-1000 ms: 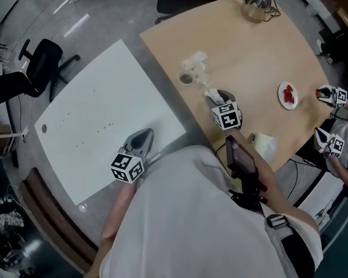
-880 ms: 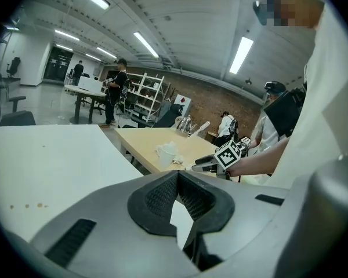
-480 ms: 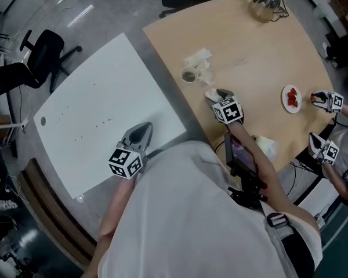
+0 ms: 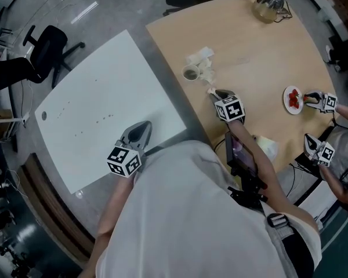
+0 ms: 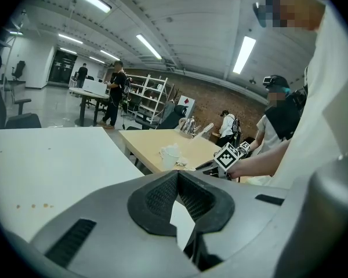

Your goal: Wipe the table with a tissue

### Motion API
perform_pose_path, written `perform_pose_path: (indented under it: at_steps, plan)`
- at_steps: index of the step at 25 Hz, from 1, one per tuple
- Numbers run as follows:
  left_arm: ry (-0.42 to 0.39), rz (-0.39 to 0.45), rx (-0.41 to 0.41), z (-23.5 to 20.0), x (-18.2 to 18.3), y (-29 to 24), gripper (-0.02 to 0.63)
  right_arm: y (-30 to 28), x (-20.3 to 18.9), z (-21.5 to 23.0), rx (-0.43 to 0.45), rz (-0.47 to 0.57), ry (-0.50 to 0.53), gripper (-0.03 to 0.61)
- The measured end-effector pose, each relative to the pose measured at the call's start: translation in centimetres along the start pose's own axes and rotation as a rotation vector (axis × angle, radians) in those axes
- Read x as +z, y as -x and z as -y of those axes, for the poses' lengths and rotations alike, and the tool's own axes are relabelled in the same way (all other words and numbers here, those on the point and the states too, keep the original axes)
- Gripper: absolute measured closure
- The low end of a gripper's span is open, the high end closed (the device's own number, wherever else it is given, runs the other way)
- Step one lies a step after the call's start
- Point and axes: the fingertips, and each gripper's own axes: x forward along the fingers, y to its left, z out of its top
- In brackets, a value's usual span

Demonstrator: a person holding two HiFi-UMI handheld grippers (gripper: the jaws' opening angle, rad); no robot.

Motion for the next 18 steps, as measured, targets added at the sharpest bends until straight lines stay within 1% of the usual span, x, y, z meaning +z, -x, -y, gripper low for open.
perform_pose_path:
  at_steps: [3,5,7,9,11,15,18]
  plan:
    - [0.003,0.001,0.017,-0.1,0.1,0.6,0.607,-0.1,0.3,-0.1,0.027,-0.011,-0.026,0.497]
    - [0.009,0.002,0.022,0.1,0.2,0.8,0.606,0.5,0.4,0.1,0.023,-0.015,-0.038,0.502]
    - [0.016,0.002,0.017,0.4,0.0,0.6,0.607,1.7,0.4,0.7,0.002,-0.004,-0.059,0.503]
    - [0.025,0.001,0.032,0.1,-0.4,1.1,0.607,2.1,0.9,-0.1,0.011,0.025,-0.067,0.502]
    - [0.034,0.006,0.058,-0.5,-1.1,2.1,0.607,1.8,1.7,-2.0,0.040,0.050,-0.038,0.503]
    - [0.053,0.038,0.098,-1.9,-1.9,4.6,0.607,1.2,3.4,-6.1,0.095,0.069,0.065,0.503]
    - [0.092,0.058,0.152,-3.7,-2.5,6.7,0.607,0.4,6.6,-10.2,0.151,0.105,0.158,0.502]
